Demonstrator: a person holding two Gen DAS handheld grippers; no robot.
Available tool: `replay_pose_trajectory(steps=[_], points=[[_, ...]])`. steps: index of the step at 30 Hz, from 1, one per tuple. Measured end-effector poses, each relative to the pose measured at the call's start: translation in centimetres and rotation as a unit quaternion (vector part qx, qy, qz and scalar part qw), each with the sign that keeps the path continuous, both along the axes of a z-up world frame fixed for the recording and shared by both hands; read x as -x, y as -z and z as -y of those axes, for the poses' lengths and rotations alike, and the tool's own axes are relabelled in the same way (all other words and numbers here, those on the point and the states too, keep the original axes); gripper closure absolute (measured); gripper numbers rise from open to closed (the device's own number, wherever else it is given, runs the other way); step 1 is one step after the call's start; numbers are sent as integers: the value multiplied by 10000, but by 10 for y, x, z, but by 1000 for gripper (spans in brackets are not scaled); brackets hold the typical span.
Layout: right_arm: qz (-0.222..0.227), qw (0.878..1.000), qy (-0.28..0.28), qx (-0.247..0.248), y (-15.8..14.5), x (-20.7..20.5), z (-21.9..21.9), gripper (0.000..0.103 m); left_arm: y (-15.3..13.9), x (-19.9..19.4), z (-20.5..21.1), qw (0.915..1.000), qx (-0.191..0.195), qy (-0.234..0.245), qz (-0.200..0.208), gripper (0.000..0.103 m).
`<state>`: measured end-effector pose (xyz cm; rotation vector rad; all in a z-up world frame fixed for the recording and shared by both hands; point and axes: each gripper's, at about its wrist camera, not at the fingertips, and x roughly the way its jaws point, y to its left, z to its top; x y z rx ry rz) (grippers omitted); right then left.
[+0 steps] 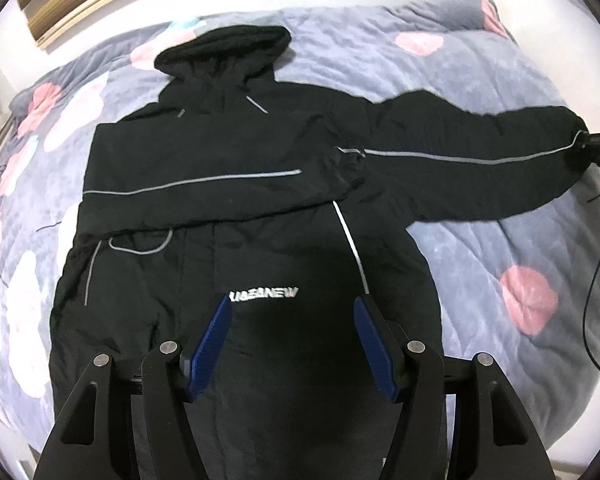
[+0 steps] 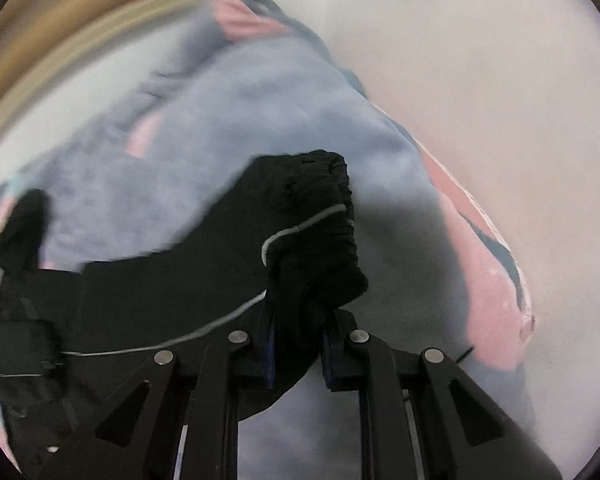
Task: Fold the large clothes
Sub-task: 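Grasp the other sleeve cuff with the right gripper, then fold the held sleeve across the jacket body with the right gripper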
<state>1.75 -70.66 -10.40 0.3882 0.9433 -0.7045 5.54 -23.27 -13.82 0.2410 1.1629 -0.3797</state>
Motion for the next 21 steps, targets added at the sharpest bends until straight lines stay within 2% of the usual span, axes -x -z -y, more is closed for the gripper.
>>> replay_pose_trajectory(steps=[2, 7, 10, 16, 21], points=[[119, 9997, -219, 8, -15, -5, -27, 84, -3, -3, -10, 9999, 107, -32, 31, 38], [299, 9952, -926, -34, -35, -31, -128, 85, -12, -7, -48, 9992, 386, -38, 71, 38], [317, 9921, -1216, -2, -38, -50, -185, 85, -17, -6, -71, 9991, 318, 71, 269, 38], [366, 9894, -1404, -50, -41, -89, -287, 85, -24, -14, -136, 9983, 282, 334, 381, 38], [345, 9884, -1480, -22, -36, -117, -350, 85, -24, -34, -185, 9971, 293, 500, 486, 38]])
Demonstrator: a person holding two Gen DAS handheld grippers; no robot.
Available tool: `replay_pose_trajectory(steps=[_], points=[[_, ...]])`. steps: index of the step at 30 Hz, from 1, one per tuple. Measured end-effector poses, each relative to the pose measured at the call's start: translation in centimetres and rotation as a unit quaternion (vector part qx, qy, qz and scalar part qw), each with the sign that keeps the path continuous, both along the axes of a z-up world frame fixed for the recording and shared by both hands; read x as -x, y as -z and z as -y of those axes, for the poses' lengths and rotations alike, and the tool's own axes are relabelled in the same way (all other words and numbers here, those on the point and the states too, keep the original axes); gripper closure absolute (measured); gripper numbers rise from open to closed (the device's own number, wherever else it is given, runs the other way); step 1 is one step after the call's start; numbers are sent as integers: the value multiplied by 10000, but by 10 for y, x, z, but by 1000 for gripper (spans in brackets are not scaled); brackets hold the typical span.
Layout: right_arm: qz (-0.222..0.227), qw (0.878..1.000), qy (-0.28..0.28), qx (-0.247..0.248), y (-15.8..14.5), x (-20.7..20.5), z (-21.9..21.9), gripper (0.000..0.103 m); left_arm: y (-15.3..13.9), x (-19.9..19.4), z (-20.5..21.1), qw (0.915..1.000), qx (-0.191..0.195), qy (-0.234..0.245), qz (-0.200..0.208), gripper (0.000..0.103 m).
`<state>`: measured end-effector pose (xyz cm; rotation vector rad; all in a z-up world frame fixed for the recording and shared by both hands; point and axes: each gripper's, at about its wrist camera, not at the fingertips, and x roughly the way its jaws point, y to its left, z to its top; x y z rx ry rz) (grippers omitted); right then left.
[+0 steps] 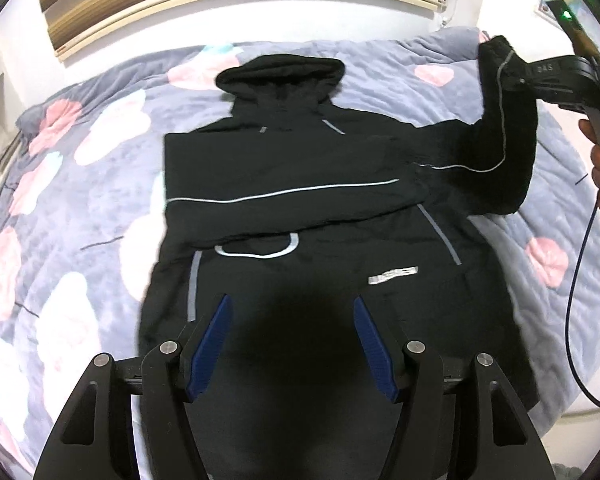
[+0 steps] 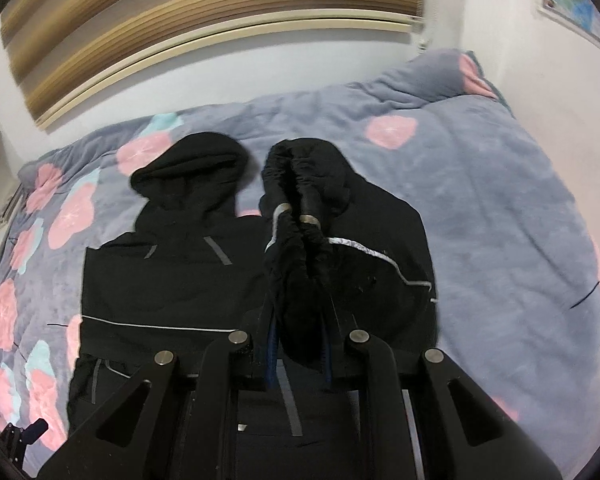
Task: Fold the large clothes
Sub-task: 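Fold the held sleeve across the jacket body with the right gripper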
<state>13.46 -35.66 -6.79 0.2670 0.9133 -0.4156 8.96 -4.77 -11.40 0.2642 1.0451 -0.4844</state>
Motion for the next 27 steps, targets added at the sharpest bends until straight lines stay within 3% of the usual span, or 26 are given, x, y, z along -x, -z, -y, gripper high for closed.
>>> replay_pose_trajectory(steps=[5, 10, 16, 25, 27], points=[[-134, 9999, 91, -31, 14, -29, -47, 84, 5, -35, -38, 9997, 130, 206, -64, 38], [-336, 9992, 196, -124, 33, -57, -79, 84, 15, -69, -50, 9988, 220, 430, -124, 38], [-645, 9973, -314, -154, 62, -104, -118, 82, 29, -105, -59, 9979, 505, 216, -334, 38], [-1310, 9784, -1370, -829, 162, -171, -186, 82, 61, -141, -71, 9977, 182, -311, -565, 38], [-1445, 9747, -1507, -794, 182, -178, -198, 80, 70, -148, -74, 9967, 124, -475, -651, 38]])
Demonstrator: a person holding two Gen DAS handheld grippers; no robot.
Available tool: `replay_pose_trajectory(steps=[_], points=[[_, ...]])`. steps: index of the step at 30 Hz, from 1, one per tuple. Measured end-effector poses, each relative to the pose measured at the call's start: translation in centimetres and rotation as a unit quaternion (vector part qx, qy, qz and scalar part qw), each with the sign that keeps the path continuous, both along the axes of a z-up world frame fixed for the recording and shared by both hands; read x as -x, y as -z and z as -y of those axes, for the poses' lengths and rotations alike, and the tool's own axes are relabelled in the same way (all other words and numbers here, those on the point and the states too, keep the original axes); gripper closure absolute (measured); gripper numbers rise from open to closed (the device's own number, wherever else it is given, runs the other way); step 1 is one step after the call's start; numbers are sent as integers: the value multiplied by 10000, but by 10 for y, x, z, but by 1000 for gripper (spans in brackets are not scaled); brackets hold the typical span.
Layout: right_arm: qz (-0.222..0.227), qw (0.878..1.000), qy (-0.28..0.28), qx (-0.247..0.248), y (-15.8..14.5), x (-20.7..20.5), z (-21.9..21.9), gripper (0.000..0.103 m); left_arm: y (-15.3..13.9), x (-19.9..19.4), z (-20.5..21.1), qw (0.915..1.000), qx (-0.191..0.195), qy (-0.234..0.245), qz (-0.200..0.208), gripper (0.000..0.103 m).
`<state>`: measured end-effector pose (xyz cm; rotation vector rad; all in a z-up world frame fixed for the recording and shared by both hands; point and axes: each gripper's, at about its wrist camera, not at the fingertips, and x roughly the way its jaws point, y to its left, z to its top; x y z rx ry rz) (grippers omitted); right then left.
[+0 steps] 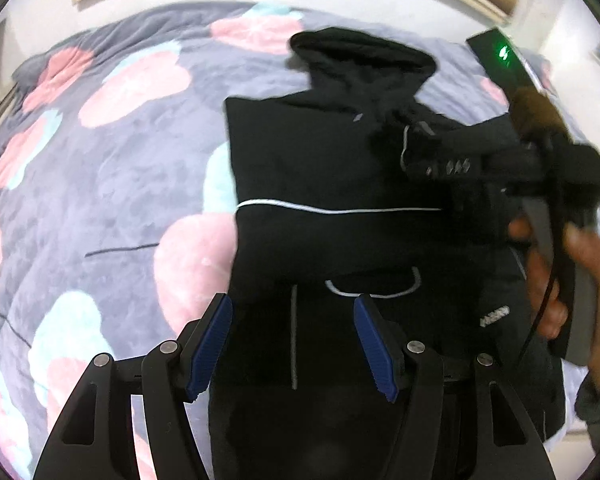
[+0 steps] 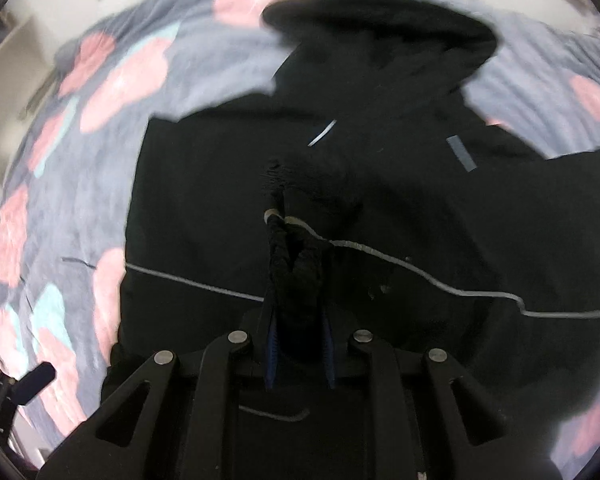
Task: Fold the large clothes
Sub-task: 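Fold the held sleeve across the jacket body with the right gripper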
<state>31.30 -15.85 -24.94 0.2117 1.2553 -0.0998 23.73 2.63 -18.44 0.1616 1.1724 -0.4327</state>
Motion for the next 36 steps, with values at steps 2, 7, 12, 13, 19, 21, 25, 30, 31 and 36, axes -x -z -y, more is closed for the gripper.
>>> replay_pose_trajectory(steps=[2, 7, 12, 13, 19, 21, 25, 30, 31, 36], points=[[-158, 9998, -145, 46, 18, -5, -5, 71, 9, -7, -2, 9998, -31, -150, -112, 38], [-353, 9970, -652, -217, 30, 0, -8, 56, 24, -20, 3, 9992, -74, -277, -266, 38], [65, 9967, -747, -304, -17, 37, 19, 50, 24, -32, 11, 9989, 150, -332, -283, 38], [222, 9972, -669, -244, -30, 48, 31, 41, 23, -36, 15, 9988, 228, -304, -293, 38], [744, 9950, 458, 489, -67, 97, 125, 33, 30, -64, 54, 9938, 946, 191, -553, 38], [641, 9924, 901, 534, -60, 106, 159, 34, 42, -78, 69, 9870, 1339, 308, -832, 38], [492, 9876, 1444, 366, -35, 116, 207, 41, 66, -101, 96, 9768, 1725, 347, -1217, 38], [48, 9898, 1372, 373, 10, 102, 213, 42, 92, -114, 126, 9717, 1754, 378, -1536, 38], [-12, 9902, 1296, 510, 15, 98, 210, 41, 97, -114, 133, 9731, 1675, 391, -1535, 48], [9, 9910, 1315, 256, 6, 100, 216, 40, 95, -109, 140, 9773, 1589, 400, -1346, 84]])
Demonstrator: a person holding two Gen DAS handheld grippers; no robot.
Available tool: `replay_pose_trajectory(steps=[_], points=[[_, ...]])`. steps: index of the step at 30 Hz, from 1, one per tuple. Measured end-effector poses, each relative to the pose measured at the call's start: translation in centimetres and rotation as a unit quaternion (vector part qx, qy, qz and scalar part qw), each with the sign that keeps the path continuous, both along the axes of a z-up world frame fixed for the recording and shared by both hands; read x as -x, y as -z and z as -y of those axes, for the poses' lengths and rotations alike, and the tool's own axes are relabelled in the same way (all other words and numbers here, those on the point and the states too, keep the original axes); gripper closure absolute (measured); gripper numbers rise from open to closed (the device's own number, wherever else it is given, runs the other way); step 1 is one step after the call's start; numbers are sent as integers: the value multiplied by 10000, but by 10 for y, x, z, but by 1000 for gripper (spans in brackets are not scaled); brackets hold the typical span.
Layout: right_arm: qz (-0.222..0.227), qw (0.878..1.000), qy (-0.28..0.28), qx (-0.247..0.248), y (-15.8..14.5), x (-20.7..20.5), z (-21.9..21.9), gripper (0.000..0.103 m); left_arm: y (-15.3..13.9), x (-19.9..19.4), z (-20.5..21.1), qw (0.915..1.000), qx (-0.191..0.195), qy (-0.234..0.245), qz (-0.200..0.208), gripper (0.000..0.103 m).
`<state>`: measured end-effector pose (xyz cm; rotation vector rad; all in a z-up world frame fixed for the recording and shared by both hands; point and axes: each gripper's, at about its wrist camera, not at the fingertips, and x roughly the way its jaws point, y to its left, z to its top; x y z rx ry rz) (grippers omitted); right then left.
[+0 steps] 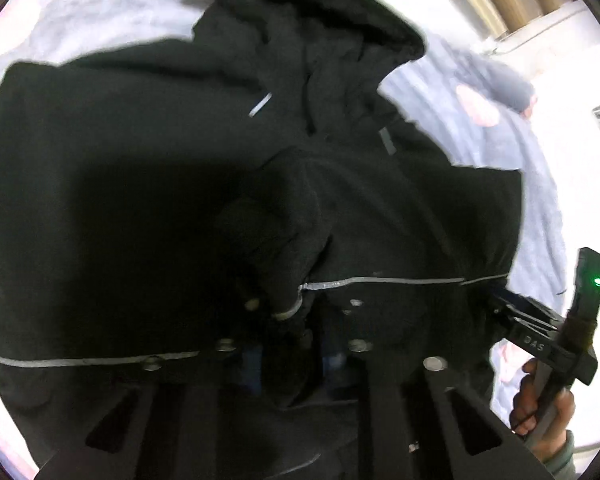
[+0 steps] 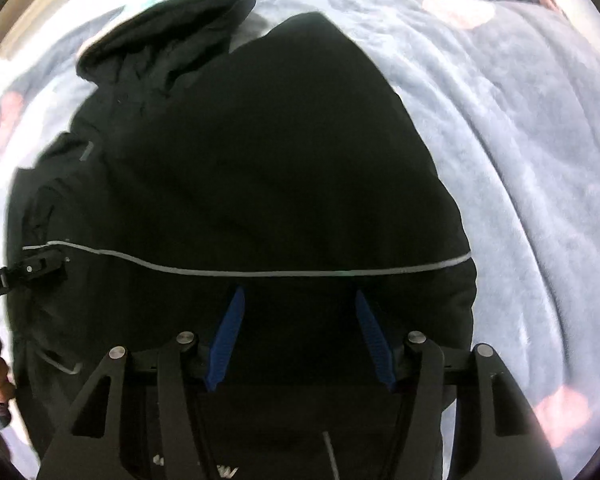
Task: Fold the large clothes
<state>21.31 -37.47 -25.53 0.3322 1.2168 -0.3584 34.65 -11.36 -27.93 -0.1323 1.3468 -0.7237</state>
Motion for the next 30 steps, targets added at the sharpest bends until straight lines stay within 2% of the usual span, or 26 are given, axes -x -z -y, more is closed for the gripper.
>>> replay_pose_trajectory(steps=[3, 4, 7, 9, 10, 12, 13, 15, 16, 19, 23, 25, 27, 30], points=[[378, 9973, 148, -608, -23, 16, 11, 40, -29, 5, -11, 9994, 194, -108, 260, 85], [510, 9960, 189, -713, -30, 21, 12, 40, -48, 8, -20, 9984, 281, -140, 466, 85], [936, 9926, 294, -708, -56, 33, 21, 40, -84, 6, -43, 9954, 370, -308, 826, 85], [944, 9932, 332, -601, -62, 35, 27, 39, -97, 2, -68, 9940, 299, -505, 928, 85], [849, 9946, 334, -495, -58, 31, 28, 39, -97, -1, -76, 9939, 218, -569, 918, 85], [654, 9967, 329, -359, -46, 22, 25, 39, -80, -10, -90, 9954, -241, -649, 667, 85], [596, 9972, 291, -359, -38, 13, 24, 39, -61, -15, -93, 9954, -599, -658, 353, 85], [431, 9982, 240, -345, -22, 4, 21, 40, -23, -16, -96, 9933, -1001, -566, -133, 84], [290, 9989, 217, -311, -9, -5, 18, 39, -10, -14, -95, 9926, -1081, -529, -129, 83], [-92, 9998, 88, 138, 25, -16, 9, 38, 4, -11, -90, 9936, -980, -538, 138, 77], [-248, 9993, 150, 247, 38, -19, 11, 37, 11, -13, -93, 9942, -827, -688, -9, 76], [-298, 9993, 126, 188, 32, -18, 13, 37, 7, -10, -97, 9948, -765, -670, 37, 76], [-258, 9995, 137, 91, 21, -15, 13, 37, -10, -10, -103, 9947, -718, -723, 156, 74], [114, 9999, 50, -91, -13, 3, 6, 37, -44, 1, -112, 9922, -696, -821, 624, 72]])
